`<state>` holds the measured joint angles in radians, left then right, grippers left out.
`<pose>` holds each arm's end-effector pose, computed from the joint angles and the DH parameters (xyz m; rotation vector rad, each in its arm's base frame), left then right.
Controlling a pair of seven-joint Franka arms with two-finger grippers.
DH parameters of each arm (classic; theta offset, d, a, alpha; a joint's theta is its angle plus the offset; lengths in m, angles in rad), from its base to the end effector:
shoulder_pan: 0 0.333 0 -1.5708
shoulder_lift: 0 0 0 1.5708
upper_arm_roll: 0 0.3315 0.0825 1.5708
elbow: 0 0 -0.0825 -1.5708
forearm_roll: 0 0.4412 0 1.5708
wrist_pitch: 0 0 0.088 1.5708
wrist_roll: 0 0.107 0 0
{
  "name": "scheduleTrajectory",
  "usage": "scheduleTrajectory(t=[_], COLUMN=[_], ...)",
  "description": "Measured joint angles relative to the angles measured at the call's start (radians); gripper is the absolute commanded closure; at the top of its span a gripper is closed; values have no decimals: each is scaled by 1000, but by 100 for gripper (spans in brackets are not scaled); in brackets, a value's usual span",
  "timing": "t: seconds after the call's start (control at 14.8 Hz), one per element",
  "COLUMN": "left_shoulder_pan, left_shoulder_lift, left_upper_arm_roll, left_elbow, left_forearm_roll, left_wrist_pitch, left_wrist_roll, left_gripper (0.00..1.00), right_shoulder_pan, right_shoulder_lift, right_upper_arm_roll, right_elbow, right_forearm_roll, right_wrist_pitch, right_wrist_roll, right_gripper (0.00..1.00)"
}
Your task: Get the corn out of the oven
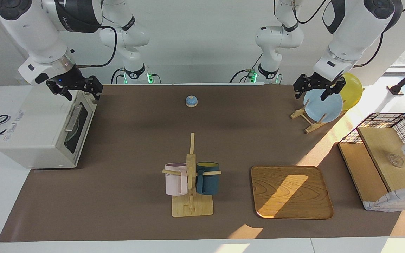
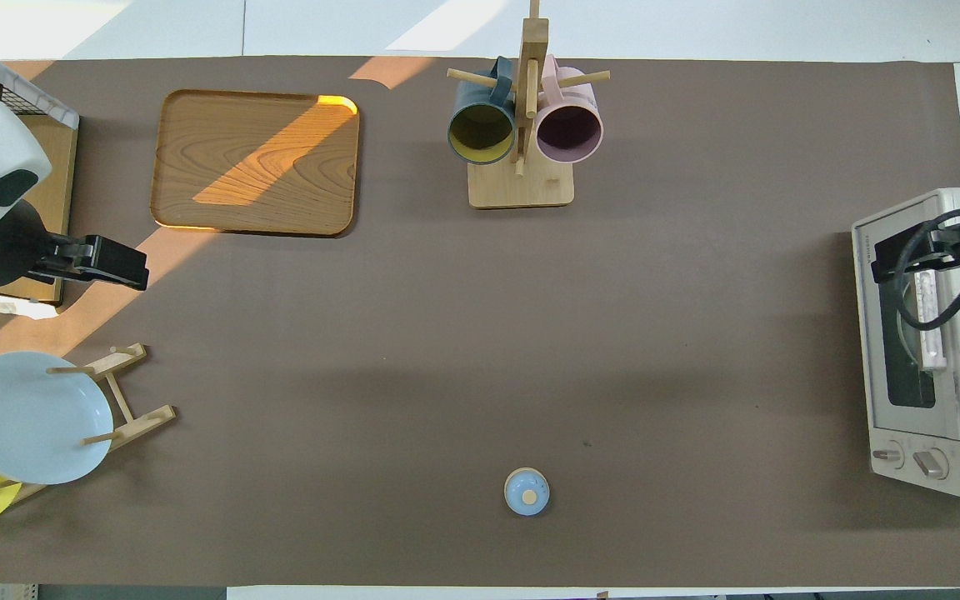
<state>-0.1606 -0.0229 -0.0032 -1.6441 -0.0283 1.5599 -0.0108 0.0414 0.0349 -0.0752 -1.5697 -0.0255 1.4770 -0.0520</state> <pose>0.5924 -0.1010 0.6143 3.1082 -0.2374 -0.0990 0.6110 -0.0228 0.6117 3.1124 0.0269 -0.2004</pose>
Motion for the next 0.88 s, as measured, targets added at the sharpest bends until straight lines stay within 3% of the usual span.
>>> scheduleTrajectory(t=[0.47, 0.54, 0.61, 0.68, 0.88], left_shoulder_pan=[0, 0, 0, 0, 0], left_shoulder_lift=[0, 0, 0, 0, 0], left_upper_arm_roll=[0, 0, 0, 0, 0], left_elbow=[0, 0, 0, 0, 0], left_forearm_roll=[0, 0, 0, 0, 0], left_wrist_pitch=[0, 0, 0, 0, 0], left_wrist_roll=[0, 0, 0, 0, 0], left_gripper=[0, 0, 0, 0, 0], right_shoulder_pan=[0, 0, 0, 0, -20], right_shoulder_lift=[0, -1, -3, -7, -33], right_upper_arm_roll=[0, 0, 0, 0, -4], right_elbow=[-5, -11, -22, -38, -126], right_forearm_roll=[0, 0, 0, 0, 0], right_wrist_pitch=[1, 7, 22, 43, 137], right_wrist_roll=[0, 0, 0, 0, -4], right_gripper=[0, 11, 77, 100, 100])
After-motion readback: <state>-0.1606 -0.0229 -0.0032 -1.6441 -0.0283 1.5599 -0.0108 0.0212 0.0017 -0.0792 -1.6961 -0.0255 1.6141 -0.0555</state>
